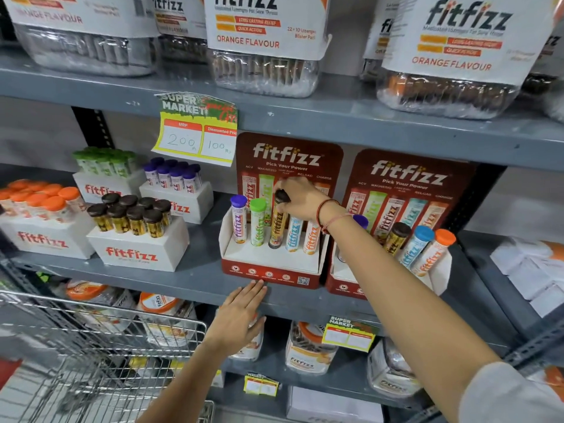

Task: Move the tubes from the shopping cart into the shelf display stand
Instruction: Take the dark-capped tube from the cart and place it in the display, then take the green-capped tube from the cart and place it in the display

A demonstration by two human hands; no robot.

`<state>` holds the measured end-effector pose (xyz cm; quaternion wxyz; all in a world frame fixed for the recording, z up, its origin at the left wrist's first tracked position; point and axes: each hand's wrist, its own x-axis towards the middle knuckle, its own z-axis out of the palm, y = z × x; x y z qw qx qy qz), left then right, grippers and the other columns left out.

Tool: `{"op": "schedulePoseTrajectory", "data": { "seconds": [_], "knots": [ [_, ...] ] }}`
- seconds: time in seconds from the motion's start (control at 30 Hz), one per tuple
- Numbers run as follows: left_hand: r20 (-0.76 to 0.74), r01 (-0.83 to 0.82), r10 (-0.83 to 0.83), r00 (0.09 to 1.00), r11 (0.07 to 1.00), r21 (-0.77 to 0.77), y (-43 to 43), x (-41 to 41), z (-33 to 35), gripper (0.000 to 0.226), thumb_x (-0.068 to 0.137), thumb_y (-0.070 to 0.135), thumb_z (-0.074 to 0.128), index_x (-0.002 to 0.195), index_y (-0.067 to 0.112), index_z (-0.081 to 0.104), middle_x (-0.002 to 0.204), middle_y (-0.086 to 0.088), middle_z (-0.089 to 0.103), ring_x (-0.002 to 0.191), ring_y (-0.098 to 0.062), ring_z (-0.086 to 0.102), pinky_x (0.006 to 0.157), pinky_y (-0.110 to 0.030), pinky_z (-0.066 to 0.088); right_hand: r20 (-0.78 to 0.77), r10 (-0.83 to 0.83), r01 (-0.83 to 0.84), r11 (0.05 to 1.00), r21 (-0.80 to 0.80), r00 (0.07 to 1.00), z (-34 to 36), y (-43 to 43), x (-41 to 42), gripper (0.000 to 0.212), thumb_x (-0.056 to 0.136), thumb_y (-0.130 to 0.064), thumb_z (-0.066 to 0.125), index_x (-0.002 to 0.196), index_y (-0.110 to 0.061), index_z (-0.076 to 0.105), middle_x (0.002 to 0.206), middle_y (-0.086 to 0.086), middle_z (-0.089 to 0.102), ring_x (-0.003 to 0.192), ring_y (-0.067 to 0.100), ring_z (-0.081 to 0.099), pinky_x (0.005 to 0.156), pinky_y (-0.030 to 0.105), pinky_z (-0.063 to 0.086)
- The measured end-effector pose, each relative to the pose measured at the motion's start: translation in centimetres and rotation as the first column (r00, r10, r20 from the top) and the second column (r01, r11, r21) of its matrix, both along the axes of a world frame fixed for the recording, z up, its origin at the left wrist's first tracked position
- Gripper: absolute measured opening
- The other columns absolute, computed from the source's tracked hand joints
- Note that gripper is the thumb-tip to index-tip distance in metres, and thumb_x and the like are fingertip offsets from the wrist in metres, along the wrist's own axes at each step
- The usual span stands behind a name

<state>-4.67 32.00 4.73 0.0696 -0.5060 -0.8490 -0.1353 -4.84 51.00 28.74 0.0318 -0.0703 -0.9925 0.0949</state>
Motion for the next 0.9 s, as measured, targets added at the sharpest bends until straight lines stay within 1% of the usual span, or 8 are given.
{"op": "schedulePoseTrajectory", "data": {
  "seconds": [0.1,0.17,0.3,0.57,0.67,0.73,0.8,0.9],
  "knots": [
    [0.011,0.002,-0.002,1.000,1.000,0.005,0.0,0.0,0.0,0.060,0.095,0.043,0.039,0.143,0.014,0.020,0.151,0.000,0.018,0.141,-0.017,0.015,0.113,-0.035,0.000,0.007,0.022,-0.022,1.000,-0.010,1.000,0.0,0.0,0.0,0.038,0.086,-0.015,0.061,0.120,-0.001,0.055,0.124,0.017,0.057,0.114,0.031,0.054,0.091,0.032,0.047],
    [0.008,0.000,0.000,1.000,1.000,0.015,0.1,0.1,0.1,0.059,0.095,0.042,0.040,0.143,0.013,0.022,0.151,-0.001,0.020,0.140,-0.018,0.016,0.113,-0.036,0.001,0.008,0.039,-0.039,0.999,-0.009,0.999,-0.1,-0.3,0.0,0.032,0.084,-0.015,0.062,0.113,0.000,0.057,0.119,0.018,0.058,0.109,0.032,0.056,0.083,0.031,0.046],
    [0.013,-0.008,0.007,1.000,1.000,0.025,0.1,0.3,0.5,0.058,0.093,0.039,0.047,0.141,0.010,0.029,0.149,-0.008,0.031,0.138,-0.022,0.024,0.111,-0.047,0.006,0.019,0.065,-0.065,0.998,0.008,0.998,-0.3,-0.8,-0.2,0.033,0.083,-0.015,0.063,0.112,0.000,0.060,0.117,0.019,0.059,0.107,0.033,0.057,0.089,0.037,0.051],
    [0.051,-0.023,0.024,0.998,1.000,-0.014,0.1,0.4,0.6,0.059,0.096,0.043,0.037,0.144,0.015,0.017,0.154,-0.004,0.018,0.141,-0.016,0.010,0.114,-0.034,0.000,0.084,0.033,-0.036,0.998,0.041,0.996,-1.6,-0.9,-0.4,0.028,0.082,-0.012,0.067,0.107,-0.003,0.059,0.111,0.018,0.061,0.098,0.034,0.061,0.083,0.041,0.053],
    [0.053,-0.018,0.019,0.998,1.000,-0.026,0.1,0.4,0.7,0.059,0.096,0.042,0.037,0.144,0.014,0.017,0.154,-0.004,0.019,0.141,-0.016,0.011,0.115,-0.034,0.003,0.082,0.008,-0.014,0.997,0.080,0.997,-1.8,-0.7,-0.6,0.025,0.082,-0.016,0.066,0.102,-0.005,0.058,0.111,0.019,0.060,0.095,0.034,0.060,0.076,0.036,0.050],
    [0.064,-0.019,0.020,0.998,1.000,-0.014,0.0,0.5,0.9,0.058,0.096,0.041,0.038,0.143,0.013,0.021,0.153,-0.005,0.021,0.141,-0.017,0.013,0.115,-0.034,0.005,0.084,-0.012,0.006,0.998,0.070,0.996,-1.9,-0.4,-0.5,0.033,0.082,-0.019,0.065,0.112,-0.008,0.056,0.117,0.019,0.056,0.101,0.034,0.058,0.080,0.036,0.049],
    [0.088,-0.035,0.032,0.996,0.999,0.029,-0.5,0.5,1.3,0.056,0.095,0.040,0.042,0.141,0.012,0.028,0.151,-0.006,0.028,0.140,-0.018,0.019,0.114,-0.036,0.011,0.037,-0.025,0.024,0.999,0.035,0.999,-2.0,-0.3,-0.2,0.045,0.084,-0.023,0.063,0.126,-0.013,0.051,0.127,0.018,0.052,0.116,0.033,0.050,0.094,0.040,0.046],
    [0.120,-0.090,0.073,0.990,0.986,0.139,-2.2,0.7,1.9,0.049,0.091,0.030,0.055,0.133,0.008,0.044,0.140,-0.010,0.046,0.133,-0.024,0.036,0.109,-0.042,0.029,-0.200,-0.094,0.081,0.994,-0.075,0.975,-2.9,-1.6,0.5,0.040,0.088,-0.027,0.058,0.125,-0.012,0.053,0.132,0.015,0.052,0.128,0.032,0.040,0.106,0.042,0.036]
  ]
}}
